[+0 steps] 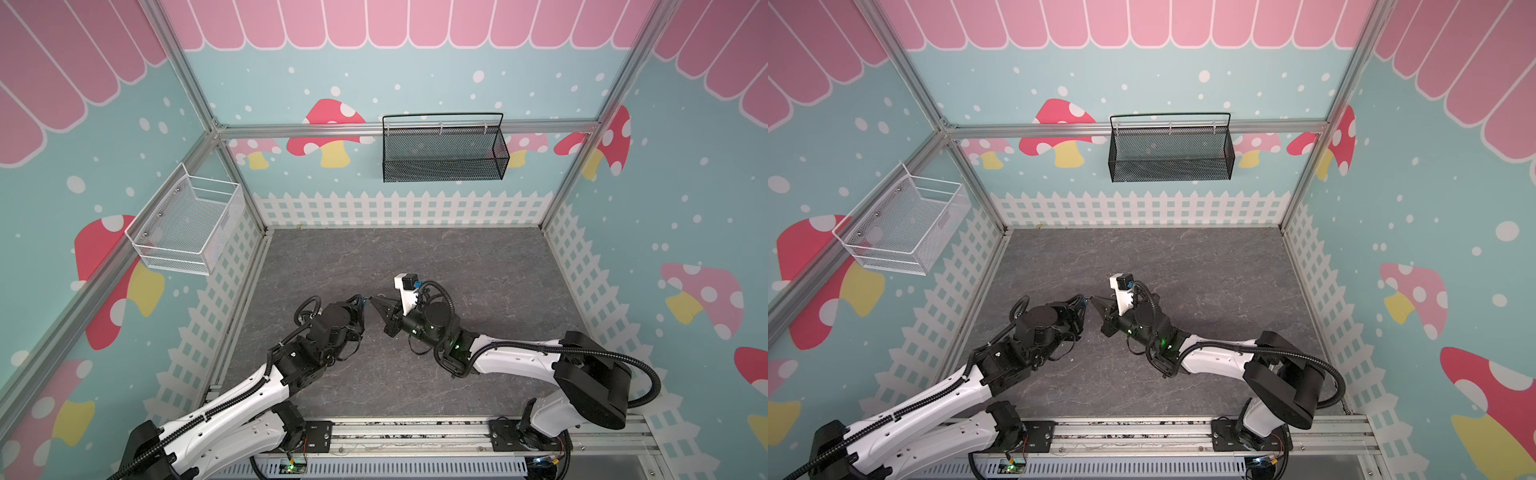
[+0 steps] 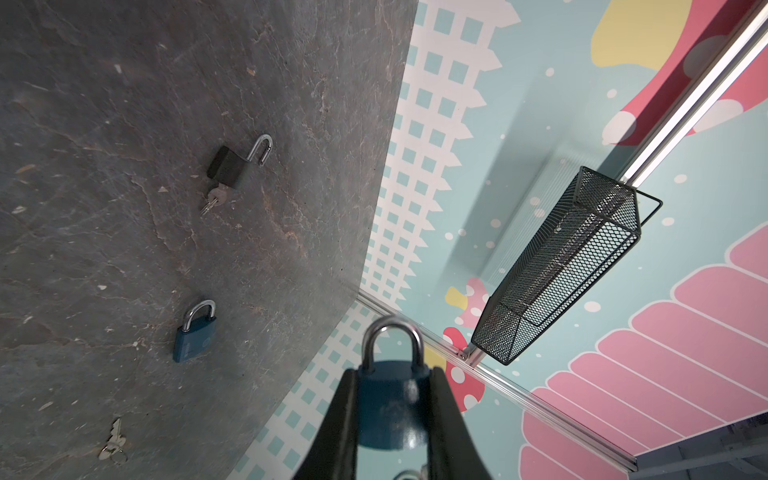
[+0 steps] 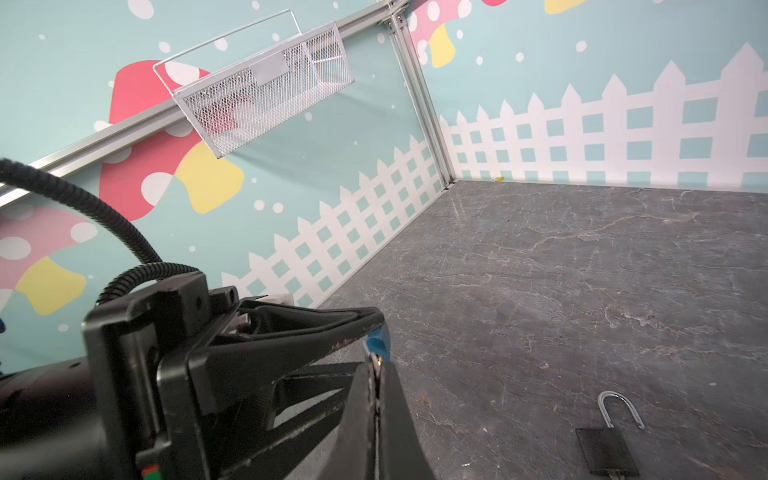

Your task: Unlock with the key

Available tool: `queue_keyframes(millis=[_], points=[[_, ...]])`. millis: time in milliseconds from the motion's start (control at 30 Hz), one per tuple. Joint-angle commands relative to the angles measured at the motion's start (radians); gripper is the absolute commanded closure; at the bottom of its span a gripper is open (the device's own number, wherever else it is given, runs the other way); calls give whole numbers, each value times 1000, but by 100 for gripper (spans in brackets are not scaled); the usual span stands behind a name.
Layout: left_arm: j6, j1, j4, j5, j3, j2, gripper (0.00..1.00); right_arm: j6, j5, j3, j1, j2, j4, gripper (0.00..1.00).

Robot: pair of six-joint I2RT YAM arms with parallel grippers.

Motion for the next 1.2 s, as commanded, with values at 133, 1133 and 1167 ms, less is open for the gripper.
queue_keyframes(millis=[133,1133,1167], points=[[-91,6,41,4,16,-8,100,-4,10,6,6,19,28,100],[-70,6,134,16,21,14,100,-50,20,5,5,53,37,100],[-70,6,139,16,19,13,100,-50,20,5,4,51,38,100]])
